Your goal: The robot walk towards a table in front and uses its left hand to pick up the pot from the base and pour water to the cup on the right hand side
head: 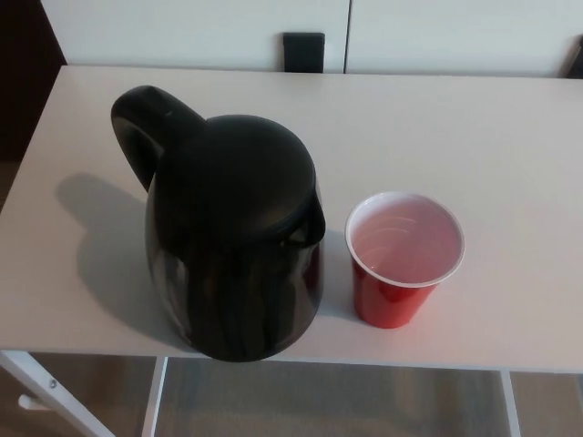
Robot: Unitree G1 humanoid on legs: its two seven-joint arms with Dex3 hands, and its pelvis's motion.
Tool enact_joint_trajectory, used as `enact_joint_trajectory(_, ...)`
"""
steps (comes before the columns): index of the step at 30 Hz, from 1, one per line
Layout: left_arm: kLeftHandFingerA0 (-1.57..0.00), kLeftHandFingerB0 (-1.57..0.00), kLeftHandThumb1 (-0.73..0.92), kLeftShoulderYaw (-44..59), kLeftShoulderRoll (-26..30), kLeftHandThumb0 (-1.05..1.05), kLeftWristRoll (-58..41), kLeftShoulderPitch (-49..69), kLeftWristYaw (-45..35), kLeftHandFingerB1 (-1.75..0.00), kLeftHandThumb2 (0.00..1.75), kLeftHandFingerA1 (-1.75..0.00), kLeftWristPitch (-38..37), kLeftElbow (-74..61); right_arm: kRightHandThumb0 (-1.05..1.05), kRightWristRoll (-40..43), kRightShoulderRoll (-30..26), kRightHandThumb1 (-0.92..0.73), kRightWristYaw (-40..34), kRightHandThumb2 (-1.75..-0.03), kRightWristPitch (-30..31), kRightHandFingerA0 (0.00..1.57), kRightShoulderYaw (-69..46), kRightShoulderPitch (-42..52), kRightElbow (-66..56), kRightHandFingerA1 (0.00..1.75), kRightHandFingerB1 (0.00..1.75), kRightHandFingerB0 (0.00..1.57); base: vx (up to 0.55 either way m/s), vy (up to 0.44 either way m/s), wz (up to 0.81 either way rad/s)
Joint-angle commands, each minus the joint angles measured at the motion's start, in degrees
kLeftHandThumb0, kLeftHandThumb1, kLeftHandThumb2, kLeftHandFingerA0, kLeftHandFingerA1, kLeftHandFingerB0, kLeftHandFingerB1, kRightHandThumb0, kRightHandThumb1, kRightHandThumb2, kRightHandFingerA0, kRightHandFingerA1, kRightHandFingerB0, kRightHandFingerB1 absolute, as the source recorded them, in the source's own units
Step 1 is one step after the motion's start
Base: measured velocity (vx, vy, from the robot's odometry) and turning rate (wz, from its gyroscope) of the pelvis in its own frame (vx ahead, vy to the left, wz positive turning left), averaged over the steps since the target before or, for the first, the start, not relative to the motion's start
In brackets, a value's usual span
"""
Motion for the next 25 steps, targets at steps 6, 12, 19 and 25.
enact_joint_trajectory(6, -0.1, -0.1, 0.56, -22.16, -1.59, -0.24, 15.49, 4.14, 7.29, -0.5, 1.04, -0.5, -15.5, -0.44, -0.21, 2.82, 1.2, -0.59, 3.01, -0.57, -0.79, 0.75, -3.38, 2.46, 0.57, 0.48, 0.44, 0.62, 0.0, 0.0, 0.0)
enact_joint_trajectory(12, -0.07, -0.07, 0.59, -26.08, -4.43, -0.25, 12.99, 1.71, 8.82, -0.48, 1.06, -0.5, -12.33, -0.84, -0.22, 2.76, 1.87, -0.57, 3.82, -0.57, -1.04, 0.73, -4.09, 4.31, 0.67, 0.48, 0.44, 0.59, 0.0, 0.0, 0.0)
enact_joint_trajectory(19, -0.14, -0.14, 0.73, -28.15, -8.13, -0.47, 13.55, 1.93, 12.6, -0.32, 0.73, -0.35, -13.57, -2.44, -0.36, 0.71, 2.22, -0.44, 3.05, -0.69, -2.39, 0.7, -2.25, 4.68, -0.22, 0.58, 0.52, 0.54, 0.0, 0.0, 0.0)
enact_joint_trajectory(25, -0.07, -0.06, 0.58, -35.52, -3.44, -0.25, 21.57, 7.86, 19.86, -0.49, 1.06, -0.5, -18.03, 0.94, -0.26, -0.6, 2.36, -0.57, 3.03, -0.57, -5.2, 0.71, -0.44, 9.96, -0.69, 0.48, 0.42, 0.57, 0.0, 0.0, 0.0)
